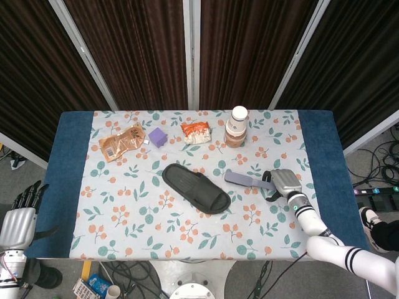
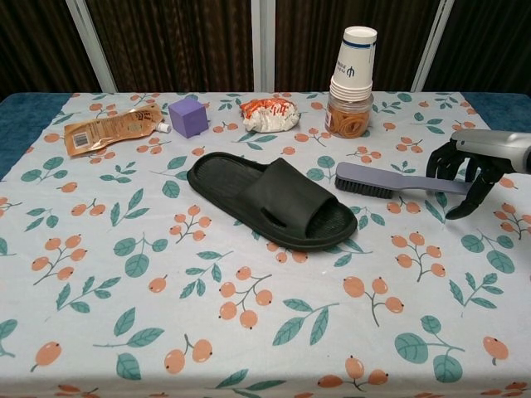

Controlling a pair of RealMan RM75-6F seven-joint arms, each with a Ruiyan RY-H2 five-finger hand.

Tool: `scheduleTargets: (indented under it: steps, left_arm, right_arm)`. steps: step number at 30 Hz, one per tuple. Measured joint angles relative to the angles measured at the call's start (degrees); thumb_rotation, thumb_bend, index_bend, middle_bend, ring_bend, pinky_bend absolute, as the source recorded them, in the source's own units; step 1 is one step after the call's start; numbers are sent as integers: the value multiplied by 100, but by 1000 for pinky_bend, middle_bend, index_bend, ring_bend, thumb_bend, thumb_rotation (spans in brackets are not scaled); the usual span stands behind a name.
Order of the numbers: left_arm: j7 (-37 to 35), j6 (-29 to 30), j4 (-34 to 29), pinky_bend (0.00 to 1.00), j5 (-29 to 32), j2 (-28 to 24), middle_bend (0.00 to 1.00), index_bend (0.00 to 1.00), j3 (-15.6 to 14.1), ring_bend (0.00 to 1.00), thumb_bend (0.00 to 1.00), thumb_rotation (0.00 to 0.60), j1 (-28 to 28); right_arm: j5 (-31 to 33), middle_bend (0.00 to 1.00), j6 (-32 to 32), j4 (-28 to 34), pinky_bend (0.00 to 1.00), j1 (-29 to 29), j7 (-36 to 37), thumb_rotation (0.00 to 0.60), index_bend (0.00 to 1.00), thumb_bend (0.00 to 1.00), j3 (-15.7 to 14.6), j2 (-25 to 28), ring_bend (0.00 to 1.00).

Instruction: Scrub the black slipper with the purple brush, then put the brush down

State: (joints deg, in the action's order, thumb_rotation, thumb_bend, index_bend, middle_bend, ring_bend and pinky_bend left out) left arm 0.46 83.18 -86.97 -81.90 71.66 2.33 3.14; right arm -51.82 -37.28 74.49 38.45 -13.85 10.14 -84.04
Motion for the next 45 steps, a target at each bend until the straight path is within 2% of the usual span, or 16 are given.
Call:
scheduleTargets:
  steps: [9,21,31,34,36,39,43,45]
  left_arm:
    - [-111,-6,135,126,40,59,117,122,-11,62,151,600,-30]
    - [-175,-8,189,126,72,92,117,122,2,62,151,600,-44]
    - [-233,13,211,126,93,106,117,122,15,62,152,600,-69]
    - [-242,25,208,126,90,104,117,122,22,62,152,600,-72]
    - [-260,28,212,126,97,107,117,122,27,62,152,600,-76]
    - [-299,22,237,126,122,118,117,122,36,62,152,600,-82]
    - [-329,46,272,126,102,138,117,122,52,62,150,600,-79]
    - [-338,57,293,126,75,145,117,122,63,62,149,600,-65]
  right_arm:
    - [228,529,274,-48,576,149,355,600,508,0,5,-26,479]
    - [377,582,874,-362,667,387,968,600,551,0,29,-74,551]
    - [382,738,1086,-613,896,564,1285,600,741,9,29,-228,763]
    - [422,783,1131,-695,950,662,1299,600,826,145,6,-280,814]
    - [464,815,1129,-726,984,730,1276,600,895,297,-18,-307,845]
    - [531,856,1127,-733,1000,821,1231,600,976,442,-58,-325,887]
    - [523,917,1065,-702,1000,911,1069,600,1000,616,-165,-332,955]
    - [471,943,1005,-649,1000,950,976,600,1000,643,-234,-314,983]
